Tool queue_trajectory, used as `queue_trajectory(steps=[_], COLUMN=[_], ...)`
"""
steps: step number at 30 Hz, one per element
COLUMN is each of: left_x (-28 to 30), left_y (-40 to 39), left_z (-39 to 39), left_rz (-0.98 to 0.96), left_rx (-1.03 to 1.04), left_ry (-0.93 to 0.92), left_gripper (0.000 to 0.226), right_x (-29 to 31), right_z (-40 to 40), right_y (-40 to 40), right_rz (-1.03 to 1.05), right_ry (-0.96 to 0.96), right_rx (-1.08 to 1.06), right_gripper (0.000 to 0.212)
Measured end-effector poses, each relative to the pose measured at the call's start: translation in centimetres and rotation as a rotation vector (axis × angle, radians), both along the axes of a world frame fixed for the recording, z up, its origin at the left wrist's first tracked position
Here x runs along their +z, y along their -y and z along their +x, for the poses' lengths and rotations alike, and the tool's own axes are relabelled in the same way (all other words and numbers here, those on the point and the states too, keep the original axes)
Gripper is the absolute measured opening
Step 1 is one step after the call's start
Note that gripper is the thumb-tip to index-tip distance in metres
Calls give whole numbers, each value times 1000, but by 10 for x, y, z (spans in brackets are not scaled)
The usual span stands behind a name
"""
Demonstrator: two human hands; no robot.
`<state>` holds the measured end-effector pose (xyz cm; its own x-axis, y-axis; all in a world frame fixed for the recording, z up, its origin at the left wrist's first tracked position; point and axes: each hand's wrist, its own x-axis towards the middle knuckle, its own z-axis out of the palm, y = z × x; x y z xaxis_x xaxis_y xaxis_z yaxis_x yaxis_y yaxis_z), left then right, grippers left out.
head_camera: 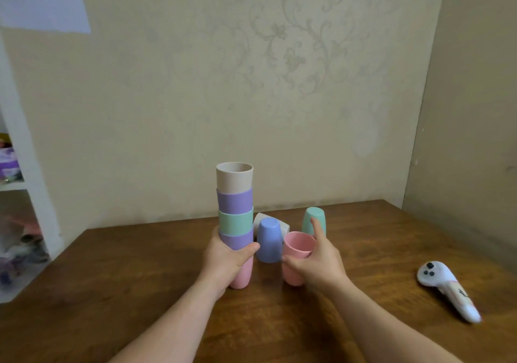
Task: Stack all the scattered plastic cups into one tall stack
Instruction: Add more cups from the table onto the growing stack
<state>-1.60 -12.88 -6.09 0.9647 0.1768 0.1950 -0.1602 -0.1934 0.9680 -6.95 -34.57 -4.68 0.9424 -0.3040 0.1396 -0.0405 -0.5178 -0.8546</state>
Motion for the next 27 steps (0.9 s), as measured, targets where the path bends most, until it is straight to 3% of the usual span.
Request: queue_trajectory(steps=[3, 7, 13, 17, 20, 25, 27], left_x=[1, 8, 27, 50, 65, 64, 62], left_y=[1, -2, -24, -30, -25, -15, -14], left_z=[-1, -4, -4, 3, 5, 8, 7], left_rz=[-23, -45, -73, -109, -116, 84, 148], left_rx=[-17, -78, -227, -250, -248, -184, -178], left_ry=[-5, -23, -26, 4, 26, -10, -8], left_gripper=[77, 78, 70, 83, 86, 44, 41], right_x=[-16, -24, -9, 53, 118, 197, 208], right_z=[-2, 2, -2, -2, 7, 21, 29], right_y=[-2, -6, -7, -12, -25, -67, -82], right_rz=[-17, 83, 82, 267, 357, 413, 350], right_ry=[-7, -35, 75, 315, 463, 567, 555], right_rx=[16, 22, -3, -60, 20, 214, 270], right_gripper=[125, 73, 61, 38, 37, 39, 46])
